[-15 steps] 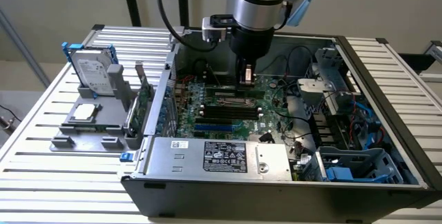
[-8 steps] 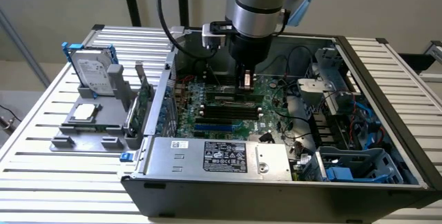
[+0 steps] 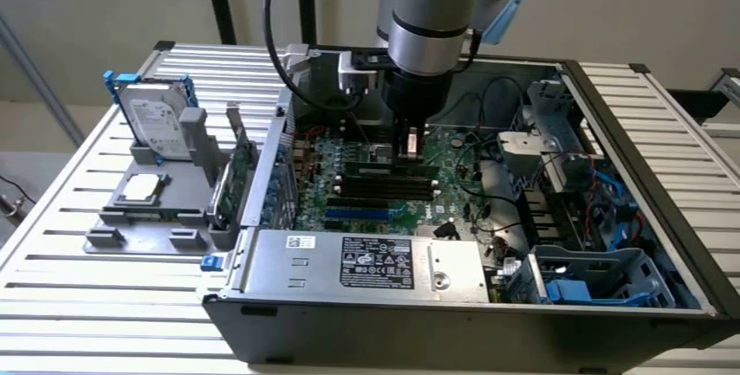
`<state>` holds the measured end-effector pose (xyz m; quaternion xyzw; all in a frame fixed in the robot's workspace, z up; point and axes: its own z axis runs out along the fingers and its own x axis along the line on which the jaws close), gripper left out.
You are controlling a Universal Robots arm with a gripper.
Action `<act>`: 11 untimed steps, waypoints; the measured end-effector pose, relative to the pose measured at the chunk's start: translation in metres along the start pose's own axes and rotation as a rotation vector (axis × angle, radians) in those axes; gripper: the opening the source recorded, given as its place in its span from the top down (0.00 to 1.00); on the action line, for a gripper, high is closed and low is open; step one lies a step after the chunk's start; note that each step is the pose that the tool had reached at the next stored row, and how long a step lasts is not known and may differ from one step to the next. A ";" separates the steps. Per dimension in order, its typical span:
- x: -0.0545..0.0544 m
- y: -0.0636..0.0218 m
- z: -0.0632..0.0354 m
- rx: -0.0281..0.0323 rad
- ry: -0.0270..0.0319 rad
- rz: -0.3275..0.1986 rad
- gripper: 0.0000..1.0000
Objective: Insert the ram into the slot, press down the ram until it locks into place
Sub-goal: 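Insert the ram into the slot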
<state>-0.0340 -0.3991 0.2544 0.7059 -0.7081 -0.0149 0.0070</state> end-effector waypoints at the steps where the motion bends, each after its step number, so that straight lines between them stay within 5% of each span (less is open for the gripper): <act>1: 0.000 -0.0001 0.0018 0.0000 0.0003 0.000 0.87; 11: 0.000 -0.0005 0.0151 -0.0033 0.0028 0.000 0.87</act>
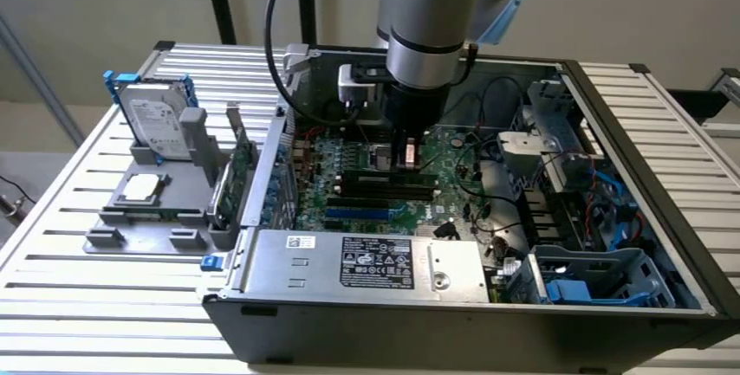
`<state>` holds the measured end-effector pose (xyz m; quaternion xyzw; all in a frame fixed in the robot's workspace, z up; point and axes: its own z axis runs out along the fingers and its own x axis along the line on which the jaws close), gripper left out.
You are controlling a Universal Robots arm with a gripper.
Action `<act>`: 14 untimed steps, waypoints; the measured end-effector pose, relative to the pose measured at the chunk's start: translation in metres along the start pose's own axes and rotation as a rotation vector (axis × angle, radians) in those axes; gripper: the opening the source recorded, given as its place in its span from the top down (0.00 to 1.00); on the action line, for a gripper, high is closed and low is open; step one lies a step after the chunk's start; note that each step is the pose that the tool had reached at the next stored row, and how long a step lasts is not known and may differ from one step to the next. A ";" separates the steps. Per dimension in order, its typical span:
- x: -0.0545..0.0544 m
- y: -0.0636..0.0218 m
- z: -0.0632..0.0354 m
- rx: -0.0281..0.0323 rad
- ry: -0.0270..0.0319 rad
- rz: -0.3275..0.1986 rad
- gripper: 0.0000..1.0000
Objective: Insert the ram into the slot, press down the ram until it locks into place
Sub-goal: 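Insert the ram into the slot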
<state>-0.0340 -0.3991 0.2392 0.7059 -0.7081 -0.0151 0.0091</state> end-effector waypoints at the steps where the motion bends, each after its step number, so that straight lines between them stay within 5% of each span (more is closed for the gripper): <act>1: 0.000 0.0000 0.0000 -0.0001 0.0000 0.000 0.87; 14: 0.005 0.0003 0.0033 0.0000 -0.0003 -0.001 0.87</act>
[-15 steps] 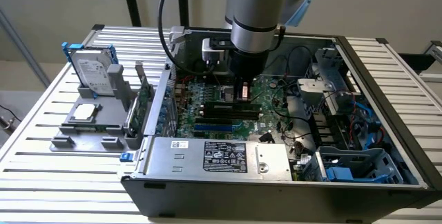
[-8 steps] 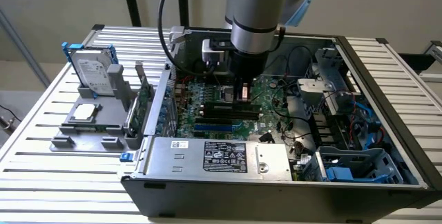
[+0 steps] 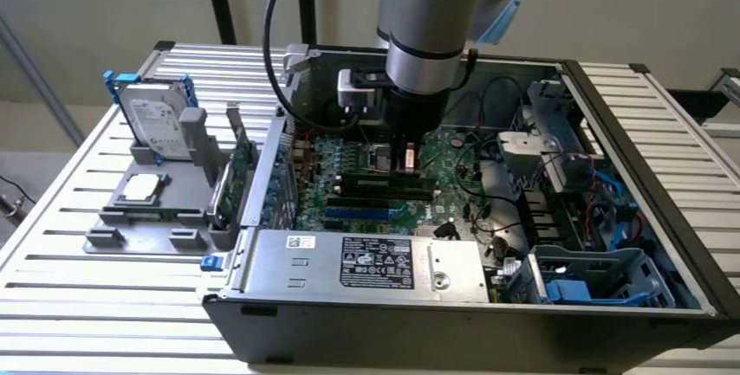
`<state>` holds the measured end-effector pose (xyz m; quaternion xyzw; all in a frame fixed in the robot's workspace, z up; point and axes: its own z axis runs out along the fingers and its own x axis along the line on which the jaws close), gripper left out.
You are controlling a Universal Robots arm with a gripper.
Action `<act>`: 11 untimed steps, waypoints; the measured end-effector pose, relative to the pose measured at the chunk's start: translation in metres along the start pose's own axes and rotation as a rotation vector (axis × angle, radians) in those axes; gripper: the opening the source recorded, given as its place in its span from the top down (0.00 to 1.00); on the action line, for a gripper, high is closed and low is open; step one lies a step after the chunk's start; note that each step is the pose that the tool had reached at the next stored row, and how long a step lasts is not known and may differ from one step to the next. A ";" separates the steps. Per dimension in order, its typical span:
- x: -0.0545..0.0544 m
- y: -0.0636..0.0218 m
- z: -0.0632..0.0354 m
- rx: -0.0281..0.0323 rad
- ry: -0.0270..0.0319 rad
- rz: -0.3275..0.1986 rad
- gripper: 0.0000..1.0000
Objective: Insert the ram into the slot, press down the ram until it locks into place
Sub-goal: 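Insert the ram into the slot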
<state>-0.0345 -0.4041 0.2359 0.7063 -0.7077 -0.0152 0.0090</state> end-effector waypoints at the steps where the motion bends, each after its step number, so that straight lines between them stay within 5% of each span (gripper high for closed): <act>1: 0.000 0.0001 0.0003 0.0000 -0.0001 -0.001 0.87; 6: 0.000 0.0008 0.0029 -0.0002 -0.0050 -0.006 0.87; 11: 0.000 0.0010 0.0048 -0.0002 -0.0191 -0.011 0.87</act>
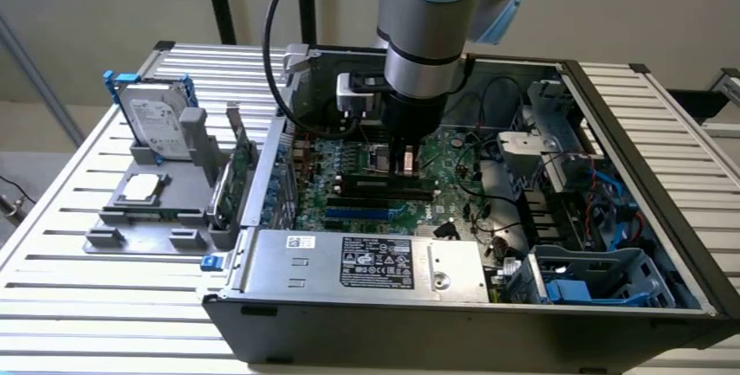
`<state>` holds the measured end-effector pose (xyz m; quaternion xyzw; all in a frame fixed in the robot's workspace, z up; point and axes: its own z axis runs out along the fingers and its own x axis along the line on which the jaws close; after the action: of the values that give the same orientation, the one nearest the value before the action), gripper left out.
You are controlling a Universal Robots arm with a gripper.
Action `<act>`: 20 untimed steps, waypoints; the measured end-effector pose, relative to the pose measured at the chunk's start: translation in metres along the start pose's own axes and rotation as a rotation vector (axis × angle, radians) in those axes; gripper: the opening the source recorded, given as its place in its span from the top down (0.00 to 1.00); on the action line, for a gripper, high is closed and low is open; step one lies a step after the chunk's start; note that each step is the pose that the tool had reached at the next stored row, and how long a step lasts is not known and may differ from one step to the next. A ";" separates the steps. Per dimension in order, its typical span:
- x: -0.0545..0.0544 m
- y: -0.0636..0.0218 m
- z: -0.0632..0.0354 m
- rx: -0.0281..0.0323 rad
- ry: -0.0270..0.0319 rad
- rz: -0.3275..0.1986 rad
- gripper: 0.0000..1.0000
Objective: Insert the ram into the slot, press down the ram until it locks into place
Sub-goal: 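Insert the ram into the slot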
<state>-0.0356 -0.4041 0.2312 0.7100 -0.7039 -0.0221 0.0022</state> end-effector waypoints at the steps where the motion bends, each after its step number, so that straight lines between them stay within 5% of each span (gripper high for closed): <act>1: 0.000 0.0000 0.0000 0.0001 -0.0005 0.000 0.87; 20: 0.000 -0.0002 0.0056 0.0000 -0.0007 -0.001 0.87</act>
<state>-0.0356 -0.4042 0.2255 0.7103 -0.7036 -0.0223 0.0020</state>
